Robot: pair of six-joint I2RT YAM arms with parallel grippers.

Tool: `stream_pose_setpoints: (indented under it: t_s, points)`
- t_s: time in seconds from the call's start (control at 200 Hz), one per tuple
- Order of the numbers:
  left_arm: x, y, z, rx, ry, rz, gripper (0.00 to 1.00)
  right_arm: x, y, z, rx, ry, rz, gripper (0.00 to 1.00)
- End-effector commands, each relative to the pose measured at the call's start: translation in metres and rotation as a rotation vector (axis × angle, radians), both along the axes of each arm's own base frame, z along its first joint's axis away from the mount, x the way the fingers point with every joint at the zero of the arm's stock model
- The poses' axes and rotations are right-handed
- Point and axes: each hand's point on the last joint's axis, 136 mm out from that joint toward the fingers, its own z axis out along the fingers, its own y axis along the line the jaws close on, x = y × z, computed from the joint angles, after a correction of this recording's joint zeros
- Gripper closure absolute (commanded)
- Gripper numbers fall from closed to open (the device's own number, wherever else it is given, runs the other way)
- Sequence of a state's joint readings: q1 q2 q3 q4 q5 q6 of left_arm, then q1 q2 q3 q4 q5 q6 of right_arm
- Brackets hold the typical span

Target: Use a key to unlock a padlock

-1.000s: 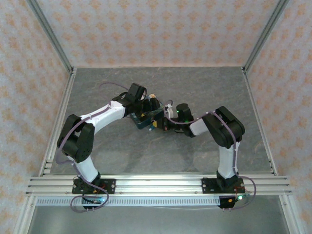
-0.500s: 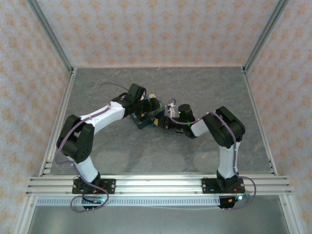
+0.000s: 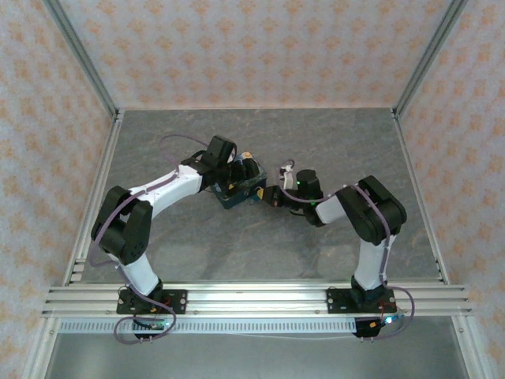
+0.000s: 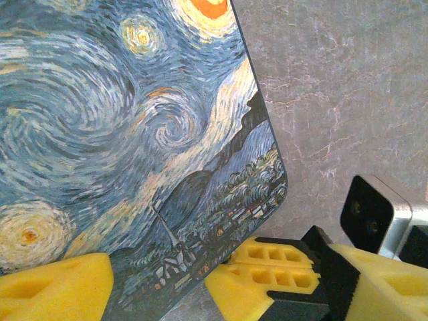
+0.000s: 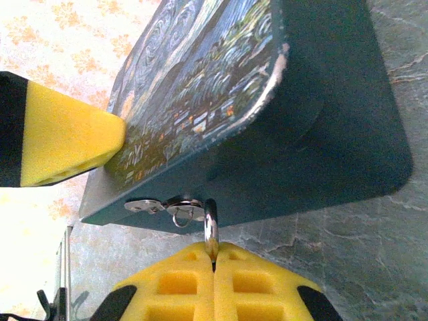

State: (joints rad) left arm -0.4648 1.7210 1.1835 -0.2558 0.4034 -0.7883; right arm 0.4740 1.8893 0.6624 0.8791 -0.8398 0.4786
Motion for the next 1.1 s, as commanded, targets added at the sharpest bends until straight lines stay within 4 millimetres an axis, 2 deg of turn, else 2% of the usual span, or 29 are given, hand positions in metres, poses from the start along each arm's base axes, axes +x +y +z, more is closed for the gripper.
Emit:
stream_pose_setpoints:
  t_s: [0.0, 0.28, 0.445, 0.676, 0.821, 0.966, 1.091]
  points:
    - [-0.011, 0.009, -0.004, 0.045, 0.041, 0.014, 0.16, 0.001, -0.005, 0.019, -0.001, -0.071, -0.021, 1.00]
    - [-0.007, 0.011, 0.030, 0.021, -0.037, 0.012, 0.14, -0.020, -0.026, 0.037, -0.070, -0.073, -0.060, 1.00]
    - [-0.013, 0.019, 0.048, 0.025, -0.090, 0.020, 0.14, -0.038, -0.041, 0.047, -0.115, -0.026, -0.087, 1.00]
    - [-0.026, 0.051, 0.070, 0.092, -0.223, 0.095, 0.11, -0.071, -0.057, 0.061, -0.253, 0.021, -0.100, 1.00]
    - [-0.035, 0.074, 0.085, 0.148, -0.316, 0.140, 0.06, -0.093, -0.062, 0.070, -0.294, 0.062, -0.103, 1.00]
    - [-0.042, 0.088, 0.097, 0.198, -0.391, 0.145, 0.00, -0.116, -0.068, 0.065, -0.354, 0.124, -0.110, 1.00]
    - [-0.047, 0.097, 0.104, 0.234, -0.449, 0.144, 0.00, -0.137, -0.072, 0.053, -0.380, 0.210, -0.110, 1.00]
